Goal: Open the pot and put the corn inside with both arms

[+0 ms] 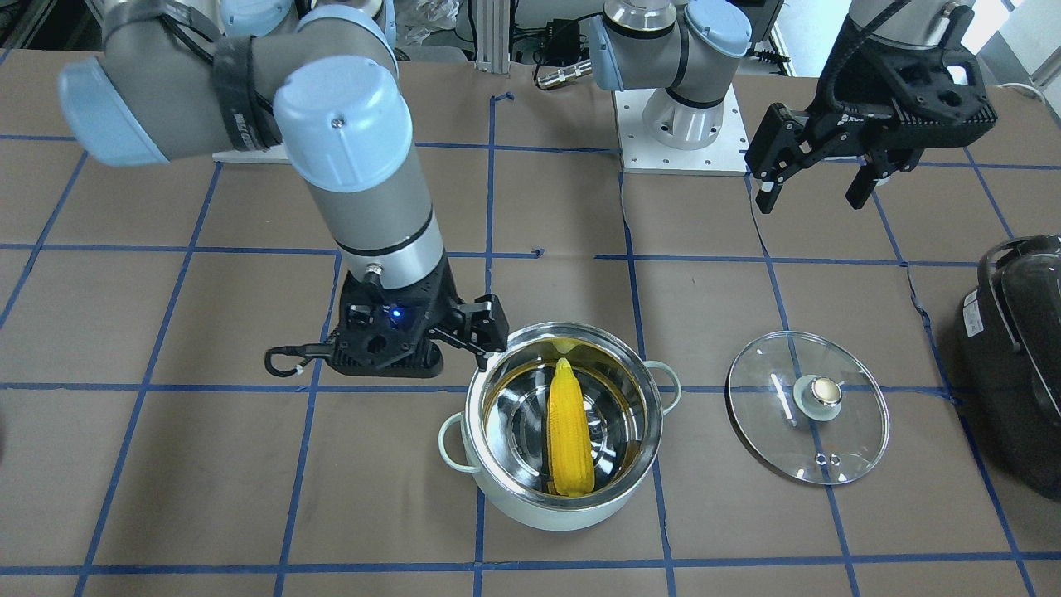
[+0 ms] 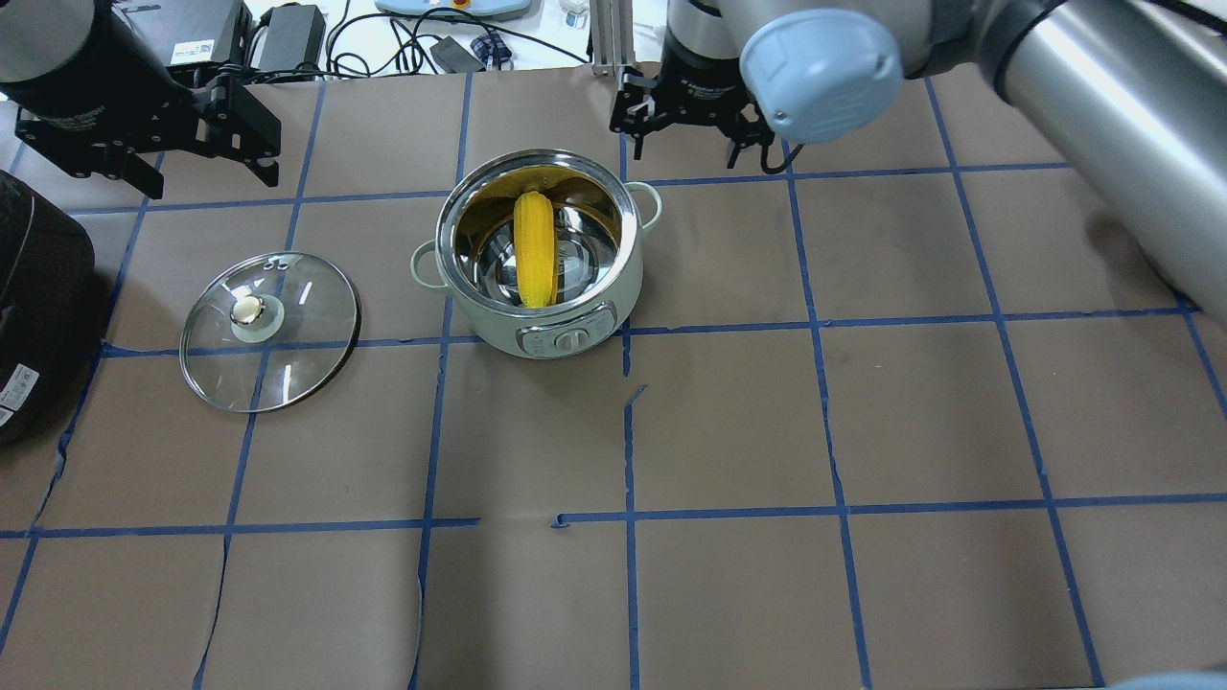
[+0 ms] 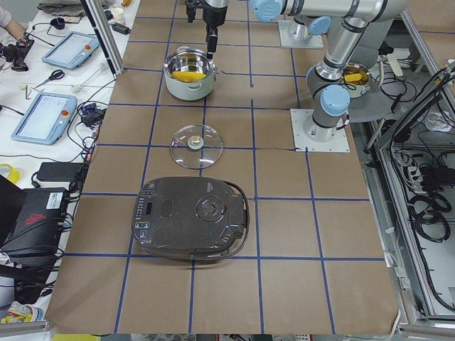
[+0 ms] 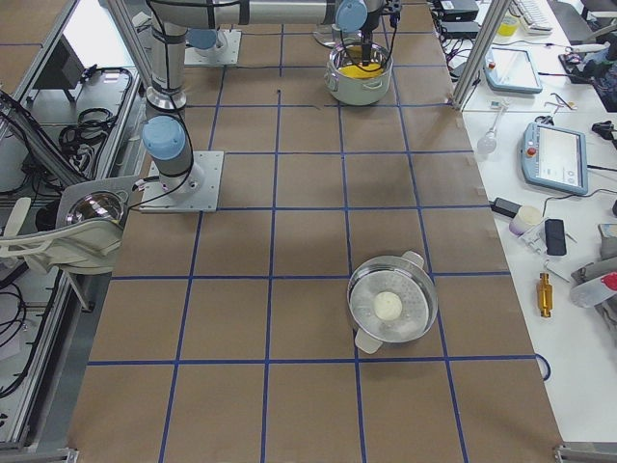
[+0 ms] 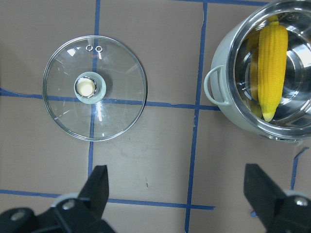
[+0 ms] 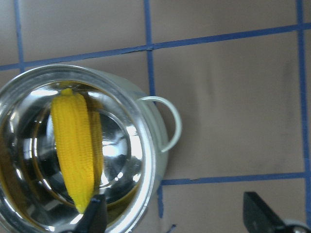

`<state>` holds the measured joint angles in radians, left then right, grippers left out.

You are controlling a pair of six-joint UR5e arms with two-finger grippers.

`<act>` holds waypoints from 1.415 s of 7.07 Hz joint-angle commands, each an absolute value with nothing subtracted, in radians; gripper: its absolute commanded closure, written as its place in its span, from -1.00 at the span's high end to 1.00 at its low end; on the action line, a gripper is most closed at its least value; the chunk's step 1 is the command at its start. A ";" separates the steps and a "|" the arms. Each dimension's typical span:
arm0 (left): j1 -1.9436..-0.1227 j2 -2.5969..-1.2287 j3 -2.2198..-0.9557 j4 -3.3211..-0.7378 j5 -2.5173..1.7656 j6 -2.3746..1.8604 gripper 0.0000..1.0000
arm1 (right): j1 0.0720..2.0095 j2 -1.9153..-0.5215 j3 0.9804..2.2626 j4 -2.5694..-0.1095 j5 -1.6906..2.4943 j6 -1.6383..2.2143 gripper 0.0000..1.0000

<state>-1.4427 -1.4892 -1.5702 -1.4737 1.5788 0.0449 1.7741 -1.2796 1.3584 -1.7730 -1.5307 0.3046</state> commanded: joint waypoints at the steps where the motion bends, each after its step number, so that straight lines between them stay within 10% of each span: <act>1: -1.442 -1.489 -1.572 -1.473 1.578 0.046 1.00 | 1.688 -1.406 1.368 -1.614 -1.628 0.148 1.00; 10: -1.575 -1.486 -1.578 -1.470 1.572 -0.137 1.00 | 1.661 -1.499 1.494 -1.724 -1.634 0.067 1.00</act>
<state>-1.5733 -1.4901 -1.5768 -1.4701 1.5727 -0.1405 1.6605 -1.4915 1.4941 -1.7275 -1.6337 0.0673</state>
